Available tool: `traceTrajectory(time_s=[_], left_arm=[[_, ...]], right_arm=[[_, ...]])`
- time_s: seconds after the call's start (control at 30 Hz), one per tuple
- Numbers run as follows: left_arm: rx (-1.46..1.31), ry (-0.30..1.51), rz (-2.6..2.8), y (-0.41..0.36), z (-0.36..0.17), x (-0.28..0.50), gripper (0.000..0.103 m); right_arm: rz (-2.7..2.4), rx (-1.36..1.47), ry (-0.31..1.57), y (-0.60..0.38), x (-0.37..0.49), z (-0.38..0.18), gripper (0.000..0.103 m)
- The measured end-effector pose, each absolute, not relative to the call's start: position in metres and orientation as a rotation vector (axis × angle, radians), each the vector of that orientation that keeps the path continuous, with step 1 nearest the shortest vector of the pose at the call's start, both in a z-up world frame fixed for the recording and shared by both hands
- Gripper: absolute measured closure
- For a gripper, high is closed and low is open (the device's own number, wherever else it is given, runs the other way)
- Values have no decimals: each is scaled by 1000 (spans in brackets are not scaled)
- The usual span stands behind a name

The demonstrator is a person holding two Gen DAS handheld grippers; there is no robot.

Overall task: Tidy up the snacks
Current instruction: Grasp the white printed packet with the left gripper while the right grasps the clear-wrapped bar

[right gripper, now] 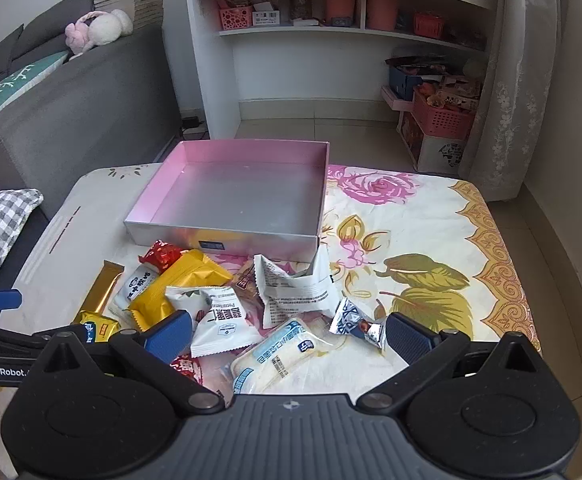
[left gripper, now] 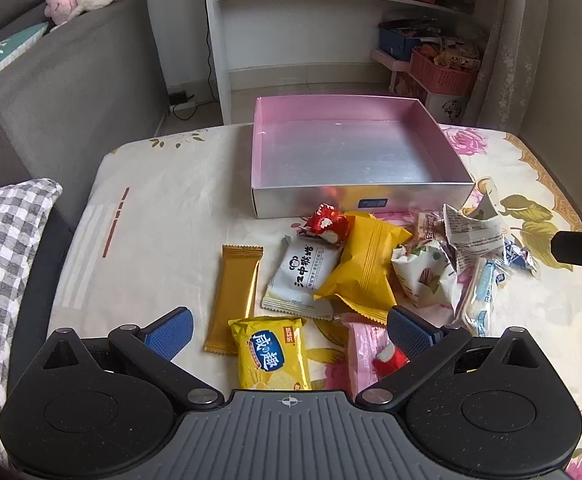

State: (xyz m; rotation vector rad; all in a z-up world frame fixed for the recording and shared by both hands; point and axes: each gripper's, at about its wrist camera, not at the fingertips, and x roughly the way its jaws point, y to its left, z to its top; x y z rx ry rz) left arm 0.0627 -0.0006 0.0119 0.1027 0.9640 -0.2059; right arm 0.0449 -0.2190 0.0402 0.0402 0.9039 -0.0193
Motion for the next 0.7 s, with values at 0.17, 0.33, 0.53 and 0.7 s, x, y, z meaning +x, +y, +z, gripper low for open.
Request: traceTrajectory(time_s=[0.17, 0.33, 0.53, 0.7], left_arm=[[36, 991, -205, 14, -4, 93, 0], [-31, 1012, -259, 26, -27, 114, 2], [22, 982, -297, 21, -40, 137, 14], [64, 1005, -354, 8, -49, 144, 27]], right_arm=[[-51, 122, 949, -237, 65, 22, 8], [-50, 261, 1053, -256, 74, -12, 18], [-118, 340, 1113, -267, 84, -35, 25], [-125, 379, 1141, -264, 92, -46, 33]])
